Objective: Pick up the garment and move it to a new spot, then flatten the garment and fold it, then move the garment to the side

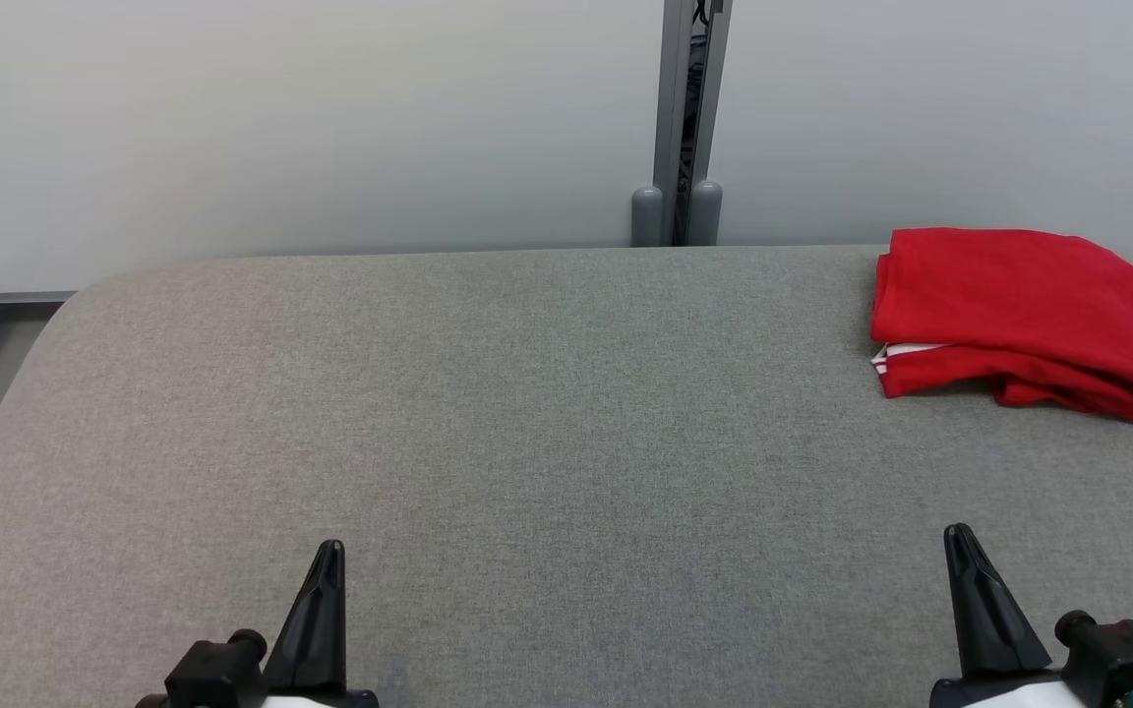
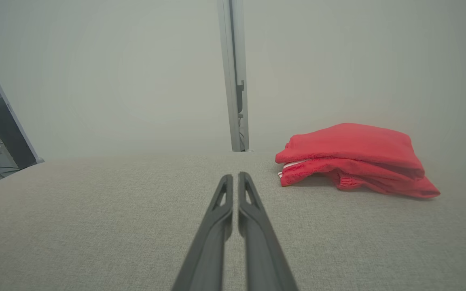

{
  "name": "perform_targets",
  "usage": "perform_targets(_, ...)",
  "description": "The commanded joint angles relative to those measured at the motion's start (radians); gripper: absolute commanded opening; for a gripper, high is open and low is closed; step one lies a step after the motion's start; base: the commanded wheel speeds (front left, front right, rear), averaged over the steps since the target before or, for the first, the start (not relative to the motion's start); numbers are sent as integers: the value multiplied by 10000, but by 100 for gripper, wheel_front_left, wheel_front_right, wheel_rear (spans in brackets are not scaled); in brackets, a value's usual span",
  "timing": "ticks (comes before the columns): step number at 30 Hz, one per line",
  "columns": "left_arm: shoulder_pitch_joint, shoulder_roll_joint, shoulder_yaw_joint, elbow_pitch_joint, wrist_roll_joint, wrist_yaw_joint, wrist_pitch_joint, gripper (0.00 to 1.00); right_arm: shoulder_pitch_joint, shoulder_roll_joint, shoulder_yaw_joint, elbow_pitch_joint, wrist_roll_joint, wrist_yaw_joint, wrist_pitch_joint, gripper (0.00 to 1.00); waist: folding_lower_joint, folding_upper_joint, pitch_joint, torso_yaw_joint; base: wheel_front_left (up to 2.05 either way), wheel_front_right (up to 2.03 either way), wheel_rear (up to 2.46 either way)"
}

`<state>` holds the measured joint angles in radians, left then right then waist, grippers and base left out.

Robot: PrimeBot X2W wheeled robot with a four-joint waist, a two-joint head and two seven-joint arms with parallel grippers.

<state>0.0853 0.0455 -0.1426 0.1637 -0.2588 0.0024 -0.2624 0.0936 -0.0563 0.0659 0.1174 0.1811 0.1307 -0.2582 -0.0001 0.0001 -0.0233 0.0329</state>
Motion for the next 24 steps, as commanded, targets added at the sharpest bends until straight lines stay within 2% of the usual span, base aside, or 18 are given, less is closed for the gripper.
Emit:
perform_targets(1,-122,12,46,-139,-322,-21,54,0,-104,-25,-54,-113,341,0,54,0,1,-1,3,-3,0,0,0)
perform_targets(12,-469,86,224,-6,-2563,-201,501,0,-368,-202,-282,47,2814,0,573,0,1,-1,26,-35,0,0,0)
perform_targets(24,-791,139,381,154,-4487,-394,890,0,-587,-343,-480,183,4935,0,1017,0,1,-1,48,-67,0,0,0)
